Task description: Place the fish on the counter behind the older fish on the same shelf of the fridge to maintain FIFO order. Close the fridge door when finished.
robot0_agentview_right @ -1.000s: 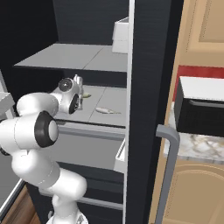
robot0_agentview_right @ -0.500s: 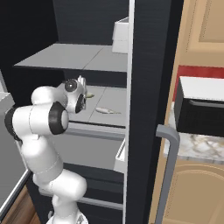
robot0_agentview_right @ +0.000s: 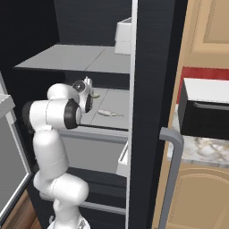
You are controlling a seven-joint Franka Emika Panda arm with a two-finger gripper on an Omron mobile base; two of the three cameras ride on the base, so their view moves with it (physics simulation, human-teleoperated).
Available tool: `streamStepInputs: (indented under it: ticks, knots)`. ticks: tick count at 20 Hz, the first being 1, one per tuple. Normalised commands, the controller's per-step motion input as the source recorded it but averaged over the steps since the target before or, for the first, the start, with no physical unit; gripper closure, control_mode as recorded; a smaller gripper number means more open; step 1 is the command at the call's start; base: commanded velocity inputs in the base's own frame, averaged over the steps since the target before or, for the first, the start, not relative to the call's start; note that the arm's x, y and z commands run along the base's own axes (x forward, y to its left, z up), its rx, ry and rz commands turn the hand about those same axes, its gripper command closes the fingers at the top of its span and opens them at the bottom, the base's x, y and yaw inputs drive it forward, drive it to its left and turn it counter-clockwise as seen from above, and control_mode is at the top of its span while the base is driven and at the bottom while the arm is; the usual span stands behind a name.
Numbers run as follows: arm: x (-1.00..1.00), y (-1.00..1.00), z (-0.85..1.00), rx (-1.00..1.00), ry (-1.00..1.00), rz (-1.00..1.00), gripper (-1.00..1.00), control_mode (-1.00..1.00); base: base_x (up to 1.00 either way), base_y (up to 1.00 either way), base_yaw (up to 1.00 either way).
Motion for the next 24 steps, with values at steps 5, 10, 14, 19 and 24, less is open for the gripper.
streamStepInputs:
  ticks: [5, 10, 14, 19, 24]
  knots:
    - [0.54, 0.01, -0.08, 0.0, 0.0, 0.0, 1.0, -1.0, 0.0, 0.0, 0.0]
    - [0.49, 0.01, -0.03, 0.0, 0.0, 0.0, 1.0, -1.0, 0.0, 0.0, 0.0]
    - [0.47, 0.02, -0.13, 0.0, 0.0, 0.0, 1.0, -1.0, 0.0, 0.0, 0.0]
    - [0.19, 0.13, -0.31, 0.0, 0.0, 0.0, -1.0, -1.0, 0.0, 0.0, 0.0]
    - [-0.03, 0.03, -0.2, 0.0, -0.02, 0.0, -1.0, -1.0, 0.0, 0.0, 0.0]
